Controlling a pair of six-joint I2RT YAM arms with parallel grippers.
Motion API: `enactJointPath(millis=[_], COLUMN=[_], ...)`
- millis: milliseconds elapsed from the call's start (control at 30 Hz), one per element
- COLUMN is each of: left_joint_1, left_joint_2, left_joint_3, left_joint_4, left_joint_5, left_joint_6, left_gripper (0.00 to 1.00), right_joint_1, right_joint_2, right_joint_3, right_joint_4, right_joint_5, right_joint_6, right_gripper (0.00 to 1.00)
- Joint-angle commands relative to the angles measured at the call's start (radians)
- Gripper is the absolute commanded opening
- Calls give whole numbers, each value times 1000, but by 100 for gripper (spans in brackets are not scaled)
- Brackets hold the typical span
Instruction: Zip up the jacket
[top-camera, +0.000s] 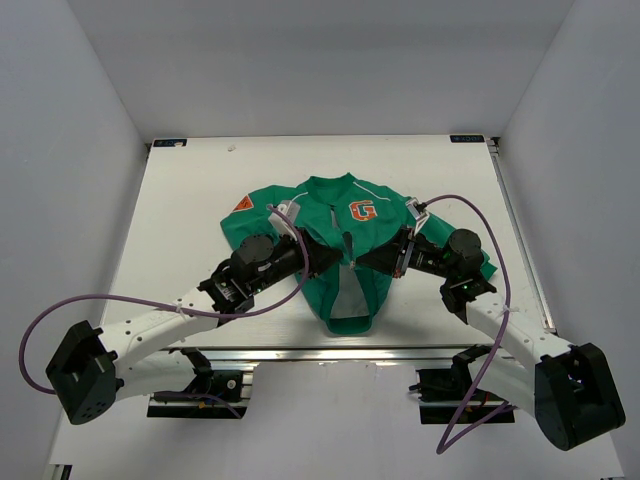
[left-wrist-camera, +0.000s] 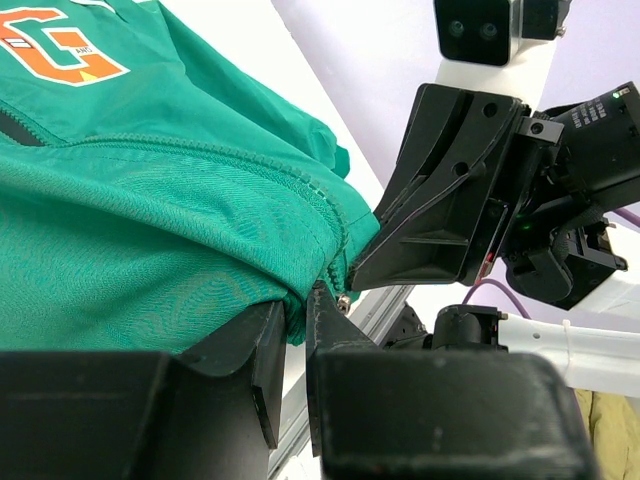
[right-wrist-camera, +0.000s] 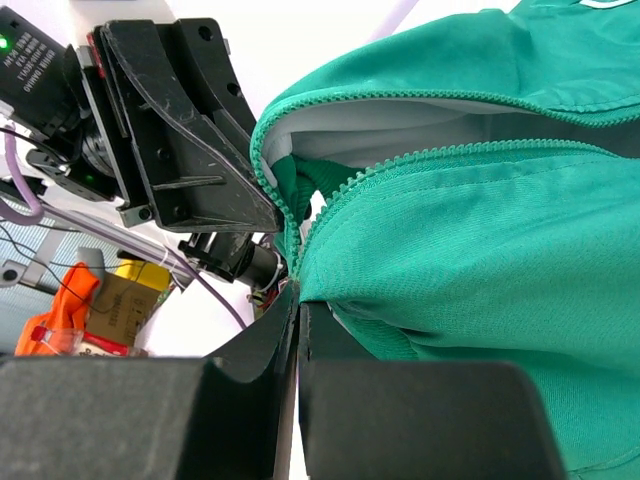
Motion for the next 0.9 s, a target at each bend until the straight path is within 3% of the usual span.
enactJointPath(millis=[0, 867], left_joint_1=[4, 4], left_joint_2=[-8, 24], left_joint_3=[-9, -19], left_joint_4=[47, 90], left_joint_5=[27, 110], left_joint_6=[-1, -24], left_gripper=[0, 0], right_joint_1=[-1, 5], right_joint_2=[0, 34], right_joint_3=[3, -5], right_joint_4=[92, 152], right_joint_5=[2, 35], right_joint_6=[20, 38], right_gripper=[0, 0])
